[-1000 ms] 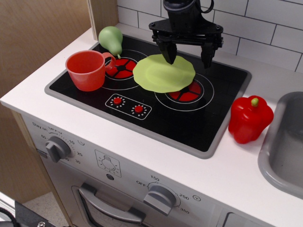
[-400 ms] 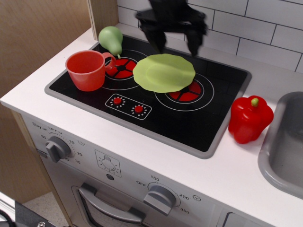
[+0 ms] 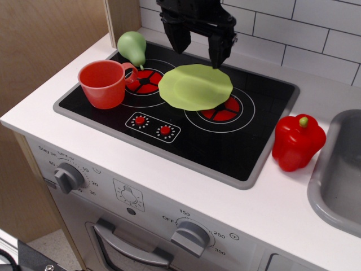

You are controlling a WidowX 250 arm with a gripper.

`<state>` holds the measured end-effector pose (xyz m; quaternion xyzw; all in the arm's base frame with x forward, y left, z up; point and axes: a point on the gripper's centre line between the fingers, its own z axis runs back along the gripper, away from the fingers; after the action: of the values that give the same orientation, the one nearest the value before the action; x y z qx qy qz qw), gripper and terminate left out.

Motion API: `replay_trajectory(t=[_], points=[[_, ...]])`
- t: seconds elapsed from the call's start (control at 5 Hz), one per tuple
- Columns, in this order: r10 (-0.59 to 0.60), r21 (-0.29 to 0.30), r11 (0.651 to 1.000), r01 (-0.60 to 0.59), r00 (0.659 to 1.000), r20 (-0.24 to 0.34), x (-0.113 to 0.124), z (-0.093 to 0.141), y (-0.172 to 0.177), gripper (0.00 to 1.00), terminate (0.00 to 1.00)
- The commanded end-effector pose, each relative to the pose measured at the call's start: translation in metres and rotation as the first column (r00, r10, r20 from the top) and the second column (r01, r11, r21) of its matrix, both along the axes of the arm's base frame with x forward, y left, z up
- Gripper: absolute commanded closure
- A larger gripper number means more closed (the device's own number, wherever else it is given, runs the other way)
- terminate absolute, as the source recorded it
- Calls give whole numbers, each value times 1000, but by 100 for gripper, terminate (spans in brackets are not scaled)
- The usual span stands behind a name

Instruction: Put cup on plate

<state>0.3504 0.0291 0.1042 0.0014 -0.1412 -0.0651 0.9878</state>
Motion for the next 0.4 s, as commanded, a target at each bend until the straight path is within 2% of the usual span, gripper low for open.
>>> replay_trajectory(t=[0.0, 0.2], points=[[-71, 10, 997, 71, 997, 10, -5, 8, 53, 0, 0], [-99, -32, 995, 98, 994, -45, -5, 1, 68, 0, 0]])
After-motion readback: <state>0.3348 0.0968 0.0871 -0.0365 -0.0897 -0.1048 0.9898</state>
